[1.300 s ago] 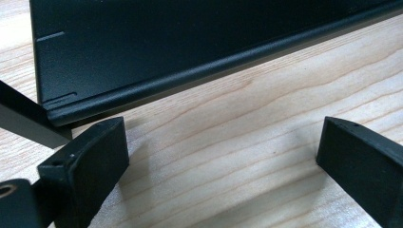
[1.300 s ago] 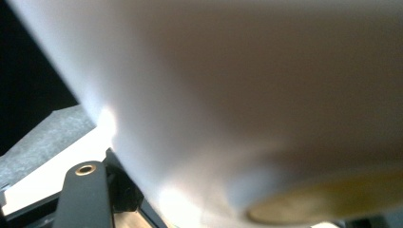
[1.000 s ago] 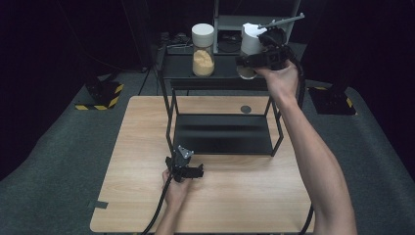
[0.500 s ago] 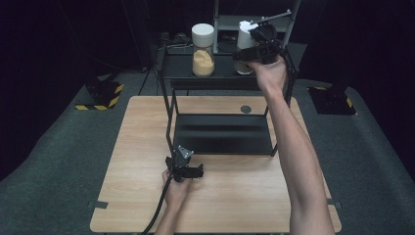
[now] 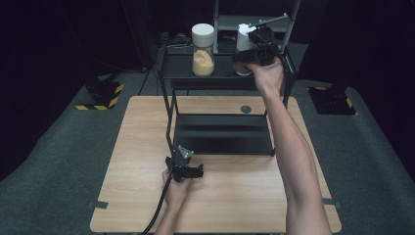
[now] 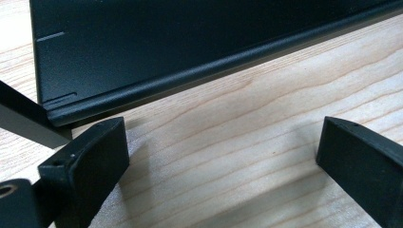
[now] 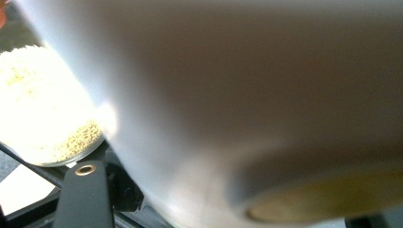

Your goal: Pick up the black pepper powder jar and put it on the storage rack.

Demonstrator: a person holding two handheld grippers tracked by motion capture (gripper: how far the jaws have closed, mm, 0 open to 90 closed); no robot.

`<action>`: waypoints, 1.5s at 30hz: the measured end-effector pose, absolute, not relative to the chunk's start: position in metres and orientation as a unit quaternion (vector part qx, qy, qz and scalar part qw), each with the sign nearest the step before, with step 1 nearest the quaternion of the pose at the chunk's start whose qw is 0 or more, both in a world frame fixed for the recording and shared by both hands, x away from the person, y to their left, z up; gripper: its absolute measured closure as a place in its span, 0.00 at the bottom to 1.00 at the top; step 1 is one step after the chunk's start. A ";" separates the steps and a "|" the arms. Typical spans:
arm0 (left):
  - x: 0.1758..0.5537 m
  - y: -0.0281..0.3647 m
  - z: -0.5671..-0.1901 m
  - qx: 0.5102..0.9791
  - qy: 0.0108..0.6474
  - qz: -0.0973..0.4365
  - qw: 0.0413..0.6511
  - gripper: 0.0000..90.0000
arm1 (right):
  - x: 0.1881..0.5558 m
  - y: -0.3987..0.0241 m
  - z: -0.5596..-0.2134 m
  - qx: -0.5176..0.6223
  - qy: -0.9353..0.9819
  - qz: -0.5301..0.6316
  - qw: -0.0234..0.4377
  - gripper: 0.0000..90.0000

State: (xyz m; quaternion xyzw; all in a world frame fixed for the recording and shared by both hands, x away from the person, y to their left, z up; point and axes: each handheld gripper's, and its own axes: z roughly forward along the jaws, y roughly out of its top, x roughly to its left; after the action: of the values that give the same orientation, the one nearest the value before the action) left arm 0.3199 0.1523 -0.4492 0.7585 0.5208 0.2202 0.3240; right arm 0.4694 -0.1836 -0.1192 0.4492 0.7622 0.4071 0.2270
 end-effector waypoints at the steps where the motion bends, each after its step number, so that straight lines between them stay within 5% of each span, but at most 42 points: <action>1: 0.320 0.152 -0.449 0.759 0.521 0.220 0.324 0.04 | 0.469 -0.183 -0.120 0.449 0.762 0.407 0.228 0.34; 19: 0.320 0.152 -0.449 0.758 0.521 0.221 0.324 0.04 | 0.463 -0.181 -0.125 0.438 0.762 0.410 0.244 0.33; 27: 0.320 0.152 -0.449 0.758 0.521 0.221 0.324 0.04 | 0.463 -0.196 -0.127 0.442 0.751 0.438 0.220 0.14; 45: 0.320 0.152 -0.449 0.759 0.521 0.220 0.323 0.04 | 0.437 -0.214 -0.120 0.434 0.754 0.434 0.232 0.12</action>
State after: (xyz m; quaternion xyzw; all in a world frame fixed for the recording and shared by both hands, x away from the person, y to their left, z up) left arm 0.3198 0.1521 -0.4489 0.7586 0.5209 0.2204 0.3234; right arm 0.4367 -0.2140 -0.1204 0.4345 0.7543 0.4342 0.2318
